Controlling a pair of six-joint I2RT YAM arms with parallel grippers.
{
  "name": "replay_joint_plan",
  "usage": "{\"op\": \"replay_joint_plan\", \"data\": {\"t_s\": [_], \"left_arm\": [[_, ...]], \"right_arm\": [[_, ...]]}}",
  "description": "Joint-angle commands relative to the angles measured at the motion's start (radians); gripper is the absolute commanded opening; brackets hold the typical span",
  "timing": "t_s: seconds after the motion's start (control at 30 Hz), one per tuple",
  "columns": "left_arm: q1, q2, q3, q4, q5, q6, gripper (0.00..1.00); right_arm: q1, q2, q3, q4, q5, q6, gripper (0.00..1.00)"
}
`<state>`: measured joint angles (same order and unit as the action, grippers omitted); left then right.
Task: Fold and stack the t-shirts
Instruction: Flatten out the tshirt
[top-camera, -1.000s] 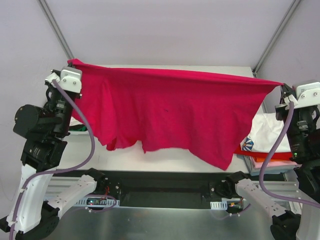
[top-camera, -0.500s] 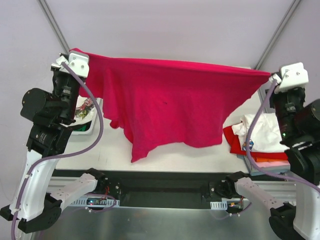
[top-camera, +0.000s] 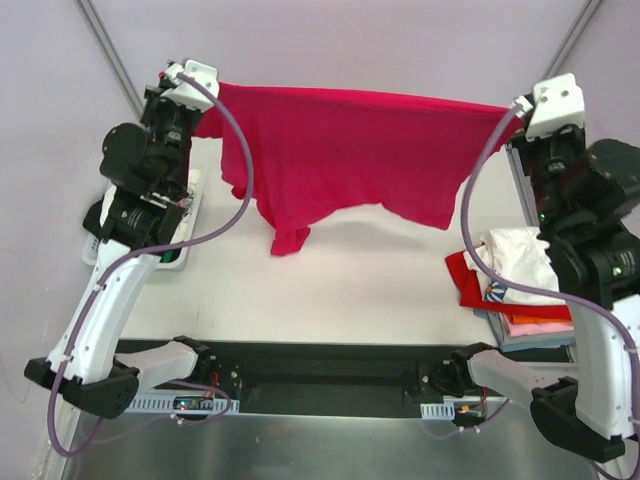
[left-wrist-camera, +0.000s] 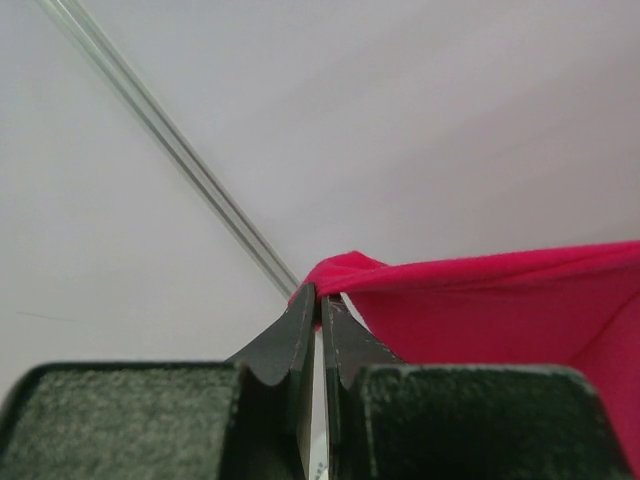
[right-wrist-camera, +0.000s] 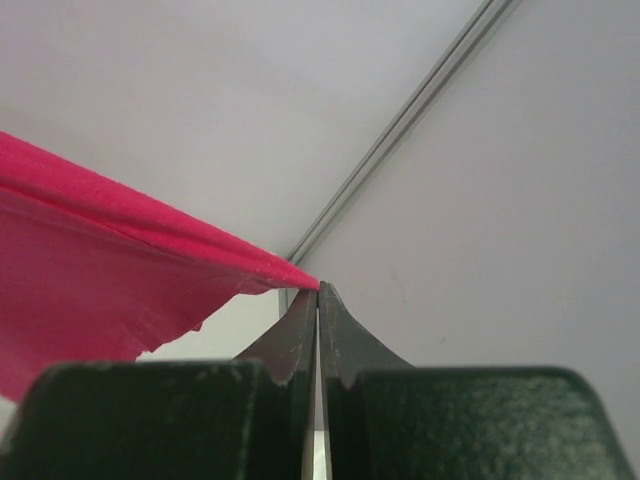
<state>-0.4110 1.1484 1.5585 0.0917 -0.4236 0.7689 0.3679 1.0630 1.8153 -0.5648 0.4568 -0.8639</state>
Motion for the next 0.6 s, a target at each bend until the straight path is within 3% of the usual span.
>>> {"op": "replay_joint_plan", "data": {"t_s": [0.0, 0.33, 0.57], "left_arm": [[0.02, -0.203, -0.029, 0.063, -0.075, -0.032, 0.0], [0.04, -0.453, -0.029, -0.111, -0.086, -0.109, 0.0], [0.043, -0.47, -0.054, -0.13, -0.077, -0.088, 0.0]], "right_arm": [[-0.02, -0.168, -0.01, 0.034, 0.056, 0.035, 0.01], [-0.026, -0.348, -0.033, -0.029, 0.01, 0.121, 0.01], [-0.047, -0.368, -0.048, -0.03, 0.01, 0.106, 0.01]]}}
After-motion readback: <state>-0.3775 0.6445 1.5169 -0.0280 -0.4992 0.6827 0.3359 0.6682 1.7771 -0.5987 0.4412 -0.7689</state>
